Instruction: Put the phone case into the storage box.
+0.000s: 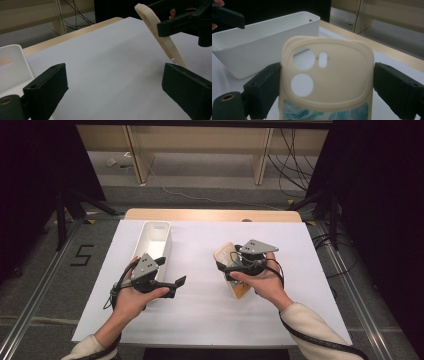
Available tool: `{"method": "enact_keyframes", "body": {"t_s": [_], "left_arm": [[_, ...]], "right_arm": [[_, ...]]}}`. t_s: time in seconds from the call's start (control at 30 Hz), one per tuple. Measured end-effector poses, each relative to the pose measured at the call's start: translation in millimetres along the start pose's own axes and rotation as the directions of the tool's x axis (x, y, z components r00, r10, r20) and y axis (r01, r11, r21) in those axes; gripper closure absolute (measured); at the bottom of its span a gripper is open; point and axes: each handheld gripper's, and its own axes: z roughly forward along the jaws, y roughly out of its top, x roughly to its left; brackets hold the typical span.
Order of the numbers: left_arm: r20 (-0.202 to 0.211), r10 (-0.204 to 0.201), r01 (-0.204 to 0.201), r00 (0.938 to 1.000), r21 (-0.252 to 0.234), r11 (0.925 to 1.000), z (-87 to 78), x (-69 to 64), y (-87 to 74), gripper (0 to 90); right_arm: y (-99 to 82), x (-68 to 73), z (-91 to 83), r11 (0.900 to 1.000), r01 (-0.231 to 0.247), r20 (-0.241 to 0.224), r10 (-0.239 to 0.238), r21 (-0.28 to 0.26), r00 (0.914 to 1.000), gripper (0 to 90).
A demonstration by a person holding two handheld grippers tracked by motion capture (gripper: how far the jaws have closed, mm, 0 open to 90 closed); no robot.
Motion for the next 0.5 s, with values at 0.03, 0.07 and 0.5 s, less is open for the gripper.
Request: {"method": "enact_keyframes", "body": {"t_s": [0.03,0.07,0.5], "left_arm": [[0.002,-0.003,0.003,1.0,-0.001,1.0,2.1,-0.4,2.9,6.2],[0.005,-0.002,0.002,1.0,-0.002,1.0,4.2,-0.7,5.8,6.5],[0.033,-0.014,0.014,0.9993,-0.012,0.9998,26.9,-0.6,42.8,9.4]], "right_arm": [[-0.1,0.6,0.0,1.0,0.001,0.0,-0.001,-0.002,1.0,11.6],[0.0,1.3,0.0,1.0,0.002,-0.001,-0.002,-0.001,1.0,11.7],[-1.1,5.6,0.3,0.9999,0.012,-0.013,-0.013,-0.003,0.9998,11.7]]}}
